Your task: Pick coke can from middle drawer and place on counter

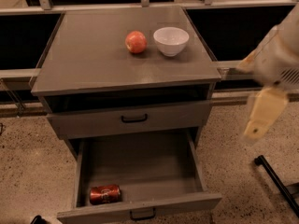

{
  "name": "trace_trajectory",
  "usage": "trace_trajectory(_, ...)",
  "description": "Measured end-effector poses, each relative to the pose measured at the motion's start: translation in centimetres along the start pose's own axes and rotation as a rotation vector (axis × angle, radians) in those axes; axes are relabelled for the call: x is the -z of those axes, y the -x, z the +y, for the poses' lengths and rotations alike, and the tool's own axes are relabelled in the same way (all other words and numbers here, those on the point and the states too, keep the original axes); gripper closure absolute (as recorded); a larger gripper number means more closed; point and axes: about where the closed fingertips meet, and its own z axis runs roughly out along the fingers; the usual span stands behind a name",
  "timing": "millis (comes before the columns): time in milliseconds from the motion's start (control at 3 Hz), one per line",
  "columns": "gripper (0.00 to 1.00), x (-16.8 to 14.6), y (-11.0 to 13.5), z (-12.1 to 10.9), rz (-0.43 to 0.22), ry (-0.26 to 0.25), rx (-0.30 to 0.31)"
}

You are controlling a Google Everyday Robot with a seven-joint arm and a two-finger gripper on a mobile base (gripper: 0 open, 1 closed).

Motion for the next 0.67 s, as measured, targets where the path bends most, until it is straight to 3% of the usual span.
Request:
trace_trajectory(333, 0.00, -8.2, 2.0, 3.4, -0.043, 0.104, 0.085)
trace_trajectory(667, 0.00, -11.1, 1.6, 5.6, -0.018, 0.162, 0.108)
